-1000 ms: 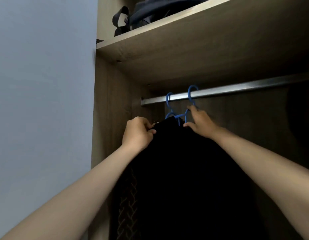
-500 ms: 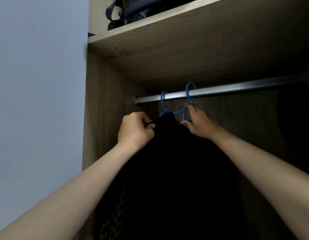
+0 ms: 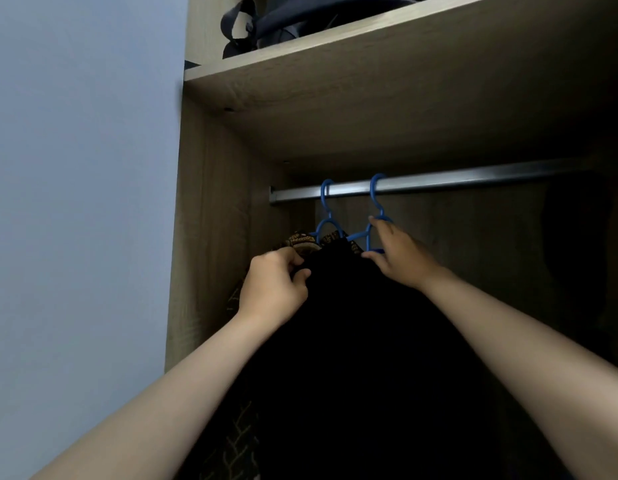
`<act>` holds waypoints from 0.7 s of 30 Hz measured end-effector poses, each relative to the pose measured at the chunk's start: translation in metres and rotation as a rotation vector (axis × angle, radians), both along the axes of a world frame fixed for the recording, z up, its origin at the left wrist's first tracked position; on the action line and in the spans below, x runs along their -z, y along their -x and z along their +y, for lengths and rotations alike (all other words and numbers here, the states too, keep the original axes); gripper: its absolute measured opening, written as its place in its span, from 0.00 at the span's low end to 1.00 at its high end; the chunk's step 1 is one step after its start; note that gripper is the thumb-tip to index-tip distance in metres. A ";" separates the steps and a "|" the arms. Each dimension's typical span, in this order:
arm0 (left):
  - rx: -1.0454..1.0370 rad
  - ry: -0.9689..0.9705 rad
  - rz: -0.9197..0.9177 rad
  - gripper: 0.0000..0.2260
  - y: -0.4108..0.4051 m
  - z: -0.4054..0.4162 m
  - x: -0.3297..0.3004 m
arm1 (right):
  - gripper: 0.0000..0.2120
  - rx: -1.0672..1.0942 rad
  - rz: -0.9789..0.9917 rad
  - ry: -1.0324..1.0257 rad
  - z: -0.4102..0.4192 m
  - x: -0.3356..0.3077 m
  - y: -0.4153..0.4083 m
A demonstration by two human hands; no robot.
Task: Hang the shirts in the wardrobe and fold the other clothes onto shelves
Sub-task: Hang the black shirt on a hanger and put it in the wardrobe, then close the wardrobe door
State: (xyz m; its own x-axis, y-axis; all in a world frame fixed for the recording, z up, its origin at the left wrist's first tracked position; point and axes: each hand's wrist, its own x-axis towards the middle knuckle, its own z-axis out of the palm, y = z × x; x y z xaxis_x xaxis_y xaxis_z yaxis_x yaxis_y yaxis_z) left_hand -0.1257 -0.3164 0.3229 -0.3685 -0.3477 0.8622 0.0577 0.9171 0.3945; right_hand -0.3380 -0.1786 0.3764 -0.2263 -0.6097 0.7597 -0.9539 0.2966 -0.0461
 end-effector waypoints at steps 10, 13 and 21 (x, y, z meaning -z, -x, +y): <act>-0.151 -0.043 -0.014 0.16 -0.086 0.038 0.051 | 0.26 0.184 0.149 0.100 0.006 0.028 -0.073; -0.218 -0.042 -0.020 0.17 -0.140 0.064 0.061 | 0.25 0.116 0.179 0.123 0.013 0.049 -0.140; -0.411 0.004 -0.044 0.19 -0.315 0.148 0.105 | 0.21 -0.320 0.287 0.079 0.032 0.109 -0.336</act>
State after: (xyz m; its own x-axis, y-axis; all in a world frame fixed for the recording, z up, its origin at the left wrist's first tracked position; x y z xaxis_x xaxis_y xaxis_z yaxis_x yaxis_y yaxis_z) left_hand 0.1891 -0.1684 0.2177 -0.2363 -0.4706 0.8501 -0.3308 0.8616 0.3850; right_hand -0.0025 -0.1469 0.2669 0.1916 -0.5525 0.8112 -0.9746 -0.0094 0.2238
